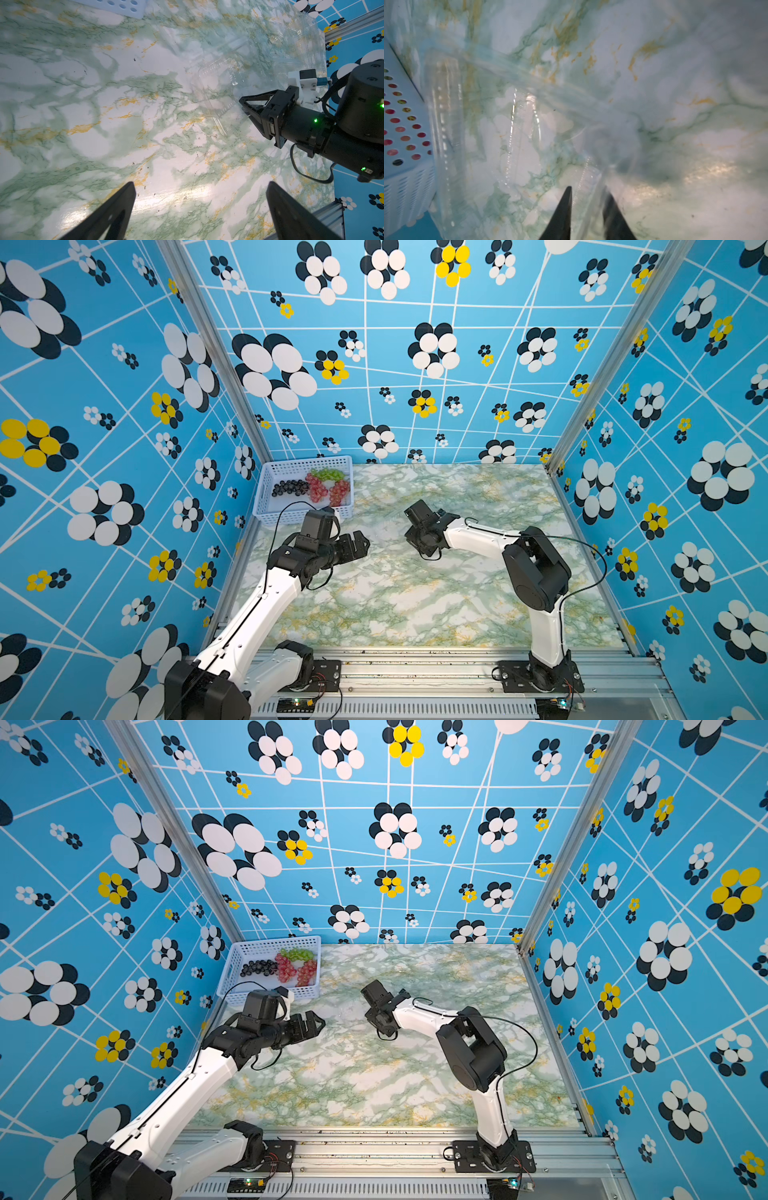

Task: Pack grapes into containers
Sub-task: Adjust the packing box at the center of the board.

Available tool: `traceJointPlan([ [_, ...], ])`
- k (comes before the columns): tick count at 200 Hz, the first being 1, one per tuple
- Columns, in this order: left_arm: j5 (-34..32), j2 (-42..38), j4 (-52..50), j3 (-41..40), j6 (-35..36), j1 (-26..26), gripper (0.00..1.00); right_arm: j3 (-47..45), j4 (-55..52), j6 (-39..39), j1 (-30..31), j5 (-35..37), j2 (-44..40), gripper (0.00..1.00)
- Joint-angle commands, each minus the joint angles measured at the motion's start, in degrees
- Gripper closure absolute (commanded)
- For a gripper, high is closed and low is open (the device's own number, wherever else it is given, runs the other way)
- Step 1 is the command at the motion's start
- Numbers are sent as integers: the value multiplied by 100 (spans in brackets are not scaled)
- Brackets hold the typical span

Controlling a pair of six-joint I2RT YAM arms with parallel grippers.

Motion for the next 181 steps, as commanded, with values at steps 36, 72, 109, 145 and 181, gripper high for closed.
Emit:
traceJointPlan([
  [36, 32, -61, -53, 7, 27, -44, 0, -54, -364, -763, -205, 252, -174, 76],
  [72, -46, -5, -155, 190, 90, -33, 1, 49, -648, -1380, -213, 312, -317, 87],
  [109, -123, 110, -202, 412, 133, -16, 0, 197, -973, -2106, -199, 249, -224, 88],
  [145, -75, 155, -185, 425, 51, -17, 1, 340, -1152, -2987, -47, 311, -114, 88],
  [181, -208, 160, -335, 500, 39, 33, 0, 401, -1265, -3307, 102, 244, 10, 83],
])
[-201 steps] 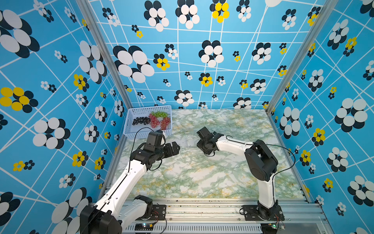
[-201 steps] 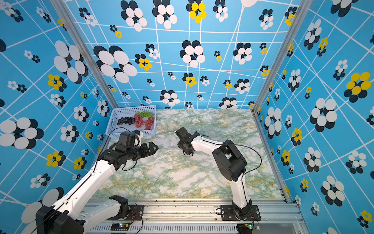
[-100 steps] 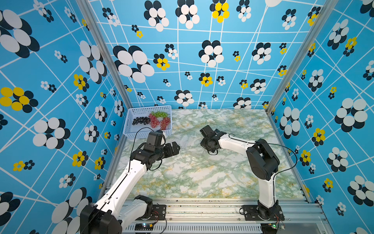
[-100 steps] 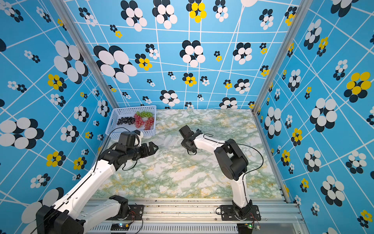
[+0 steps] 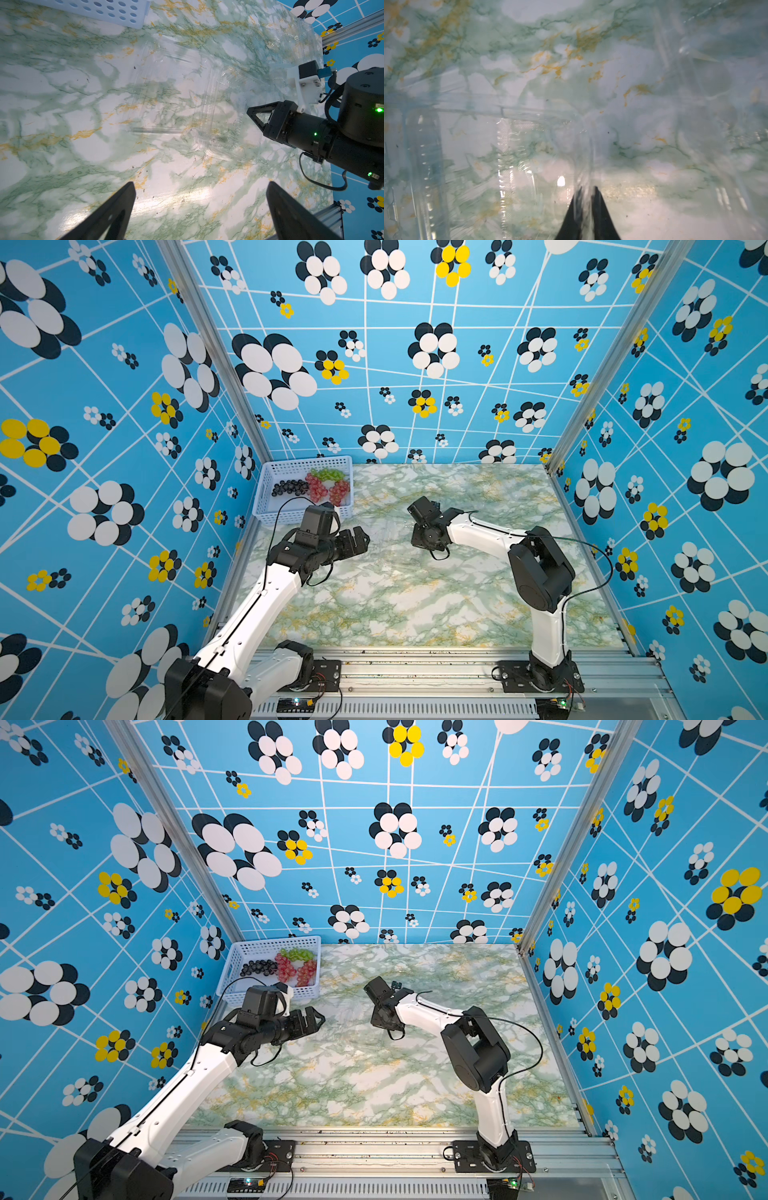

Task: Pack grapes into containers
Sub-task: Adjust the packing box at the center of the board.

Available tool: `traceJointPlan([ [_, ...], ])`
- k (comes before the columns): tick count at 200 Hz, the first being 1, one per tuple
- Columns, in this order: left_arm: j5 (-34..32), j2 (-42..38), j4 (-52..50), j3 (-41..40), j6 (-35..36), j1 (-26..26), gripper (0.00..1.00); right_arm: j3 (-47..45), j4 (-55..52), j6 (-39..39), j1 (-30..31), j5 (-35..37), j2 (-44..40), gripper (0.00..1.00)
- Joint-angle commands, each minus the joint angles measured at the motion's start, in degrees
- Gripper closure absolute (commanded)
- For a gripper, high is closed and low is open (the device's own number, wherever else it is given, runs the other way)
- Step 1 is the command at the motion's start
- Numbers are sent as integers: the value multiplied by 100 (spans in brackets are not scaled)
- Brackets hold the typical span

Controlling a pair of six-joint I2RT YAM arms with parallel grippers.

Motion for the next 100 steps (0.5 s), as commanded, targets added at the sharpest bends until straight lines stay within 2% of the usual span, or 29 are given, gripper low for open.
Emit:
traceJointPlan([
  [1, -138, 46, -208, 220, 33, 30, 0, 171, -369, -508, 116, 36, 124, 83],
  [58, -863, 171, -846, 852, -204, 296, 0, 474, -541, -720, 240, 94, 227, 61],
  [73, -1088, 242, -946, 1021, -293, 421, 0, 684, -695, -829, 240, 152, 280, 52],
  [100, -1095, 617, -1058, 1374, -408, 788, 1, 751, -805, -963, 240, 168, 124, 35],
])
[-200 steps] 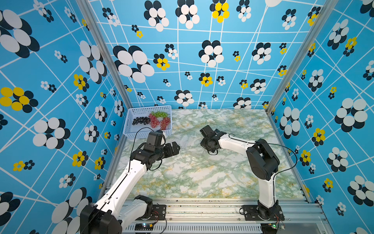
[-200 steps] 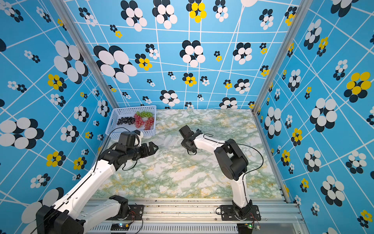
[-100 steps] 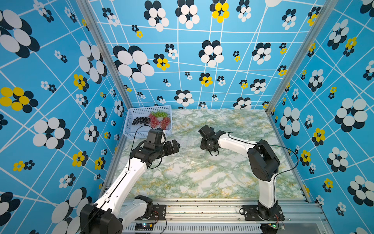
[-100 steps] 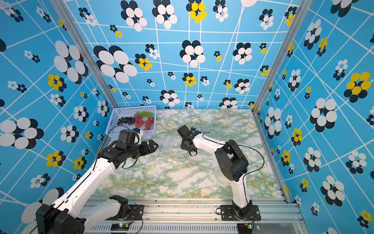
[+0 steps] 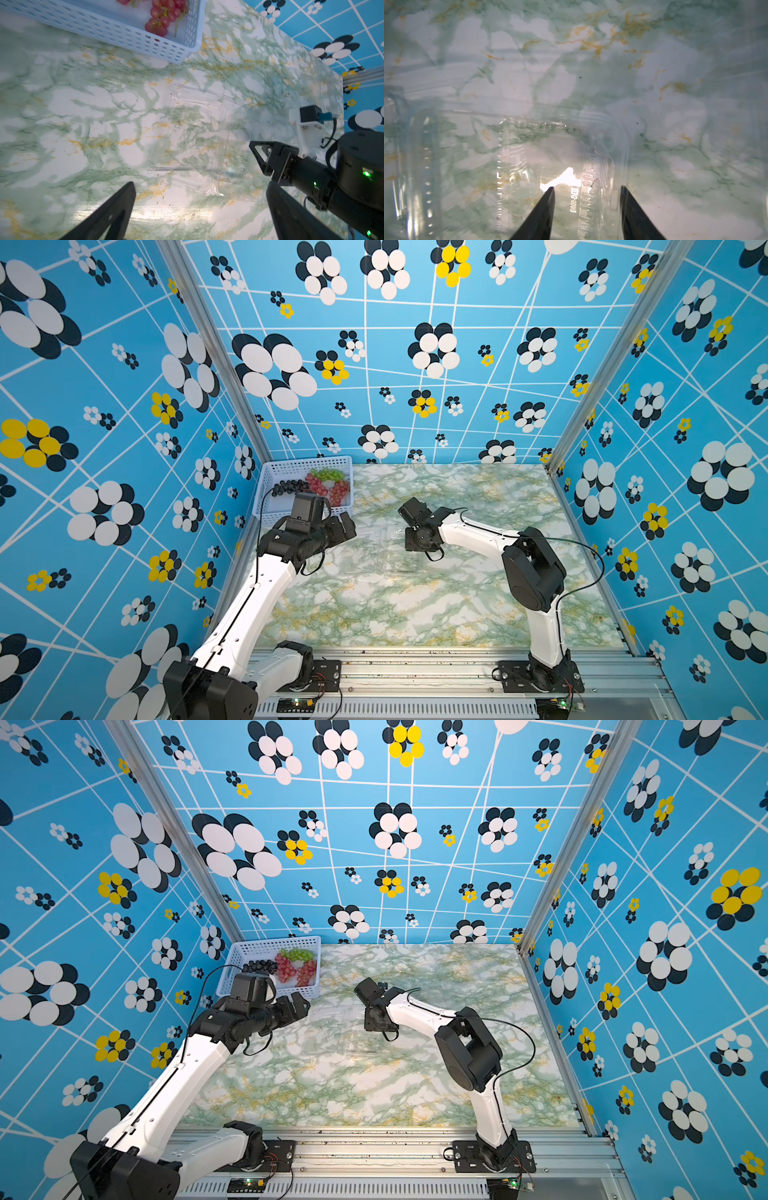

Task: Pack grapes into containers
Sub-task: Adjust the packing box at the center of the board.

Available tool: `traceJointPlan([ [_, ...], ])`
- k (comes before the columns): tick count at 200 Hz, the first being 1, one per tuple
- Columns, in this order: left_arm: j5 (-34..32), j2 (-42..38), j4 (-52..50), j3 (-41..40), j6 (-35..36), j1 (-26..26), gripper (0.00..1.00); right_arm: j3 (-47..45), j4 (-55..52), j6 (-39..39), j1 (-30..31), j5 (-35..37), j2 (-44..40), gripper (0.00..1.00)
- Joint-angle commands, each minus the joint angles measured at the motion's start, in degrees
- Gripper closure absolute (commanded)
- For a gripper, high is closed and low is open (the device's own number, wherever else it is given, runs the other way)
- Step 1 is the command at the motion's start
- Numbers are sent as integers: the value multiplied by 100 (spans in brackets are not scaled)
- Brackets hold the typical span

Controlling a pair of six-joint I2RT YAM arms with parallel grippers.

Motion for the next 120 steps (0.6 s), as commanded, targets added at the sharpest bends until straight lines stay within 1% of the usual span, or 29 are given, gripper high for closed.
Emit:
traceJointPlan([
  [1, -252, 302, -311, 351, -163, 290, 1, 156, -328, -217, 13, 148, -121, 35],
  [12, -157, 538, -272, 503, -197, 453, 1, 156, -355, -279, 13, 177, -244, 26],
  [21, 15, 746, -216, 623, -250, 601, 0, 156, -339, -333, 13, 195, -358, 15],
  [30, 328, 969, -116, 745, -289, 760, 0, 152, -321, -407, 9, 193, -480, 2],
  [32, 419, 1021, -75, 775, -288, 790, 1, 155, -312, -426, 12, 197, -502, 1],
  [42, 918, 1274, 146, 896, -265, 926, 0, 97, -205, -545, 13, 156, -656, 1],
  [50, 1120, 1463, 292, 1007, -257, 976, 0, 38, -120, -656, 13, 117, -782, 1],
  [65, 1077, 1885, 454, 1280, -331, 1020, 1, -30, 21, -839, 13, 52, -989, 1],
  [76, 1160, 2294, 523, 1566, -341, 1055, 0, -87, 100, -944, 13, 59, -1142, 1],
  [101, 1218, 3375, 382, 2549, -120, 1068, 0, -329, 264, -1090, 4, 272, -1482, 1],
  [120, 1252, 4129, 357, 3216, 7, 1076, 0, -388, 269, -1205, -46, 299, -1519, 1],
])
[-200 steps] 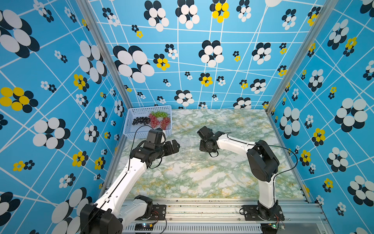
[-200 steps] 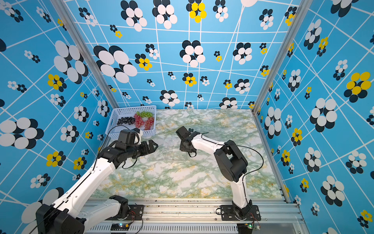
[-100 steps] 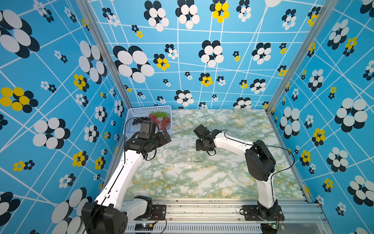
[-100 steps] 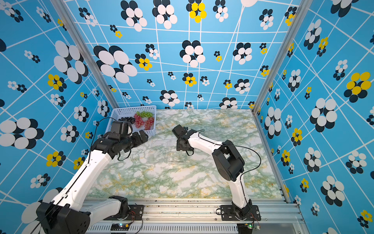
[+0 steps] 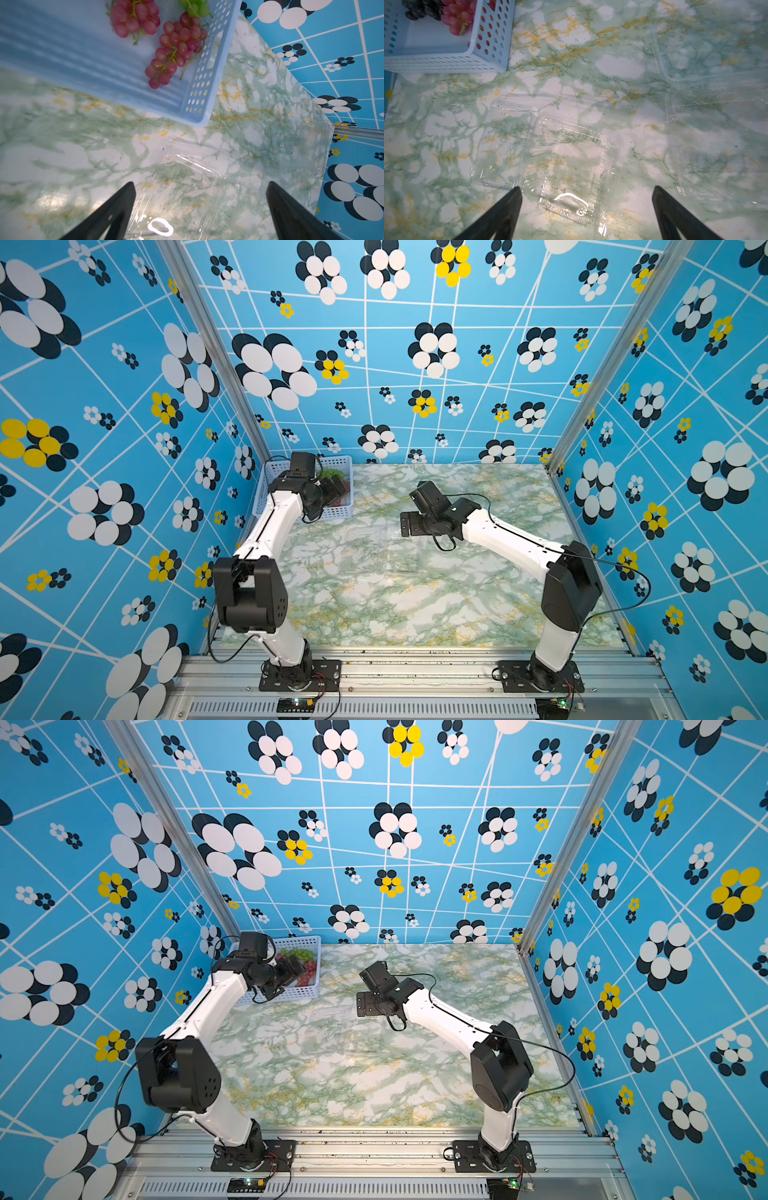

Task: Pack grapes into containers
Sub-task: Move the basket to the center of the board.

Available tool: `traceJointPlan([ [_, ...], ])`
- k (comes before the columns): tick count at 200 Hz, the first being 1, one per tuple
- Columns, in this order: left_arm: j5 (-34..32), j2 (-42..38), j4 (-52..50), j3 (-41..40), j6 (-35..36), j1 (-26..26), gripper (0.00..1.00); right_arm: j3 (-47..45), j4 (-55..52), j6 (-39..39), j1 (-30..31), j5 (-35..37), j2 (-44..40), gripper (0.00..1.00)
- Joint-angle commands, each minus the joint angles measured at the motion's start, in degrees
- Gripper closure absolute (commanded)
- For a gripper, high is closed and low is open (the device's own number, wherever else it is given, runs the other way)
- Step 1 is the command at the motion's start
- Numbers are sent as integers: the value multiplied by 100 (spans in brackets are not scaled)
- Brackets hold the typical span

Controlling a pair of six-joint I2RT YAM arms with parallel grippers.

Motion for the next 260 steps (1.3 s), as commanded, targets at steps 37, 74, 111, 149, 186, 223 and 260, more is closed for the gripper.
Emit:
traceJointPlan([
  [37, 395, 1920, 35, 1643, 334, -25, 0, -223, 57, -408, -309, -155, 50, 1],
  [74, 434, 2338, 218, 1896, 592, -310, 0, -338, -6, -540, -561, -269, 66, 1],
  [111, 410, 2633, 304, 1993, 773, -502, 0, -460, -89, -710, -699, -185, 0, 1],
  [149, 455, 2981, 143, 2346, 803, -704, 0, -574, -218, -832, -895, -159, -140, 1],
  [186, 494, 3045, 28, 2381, 761, -982, 0, -703, -298, -900, -1001, -114, -291, 1],
  [223, 519, 3019, -36, 2349, 760, -1257, 1, -966, -224, -809, -1108, -109, -501, 1],
  [260, 611, 2921, 19, 2259, 545, -1585, 1, -1011, -258, -785, -1221, -56, -594, 1],
])
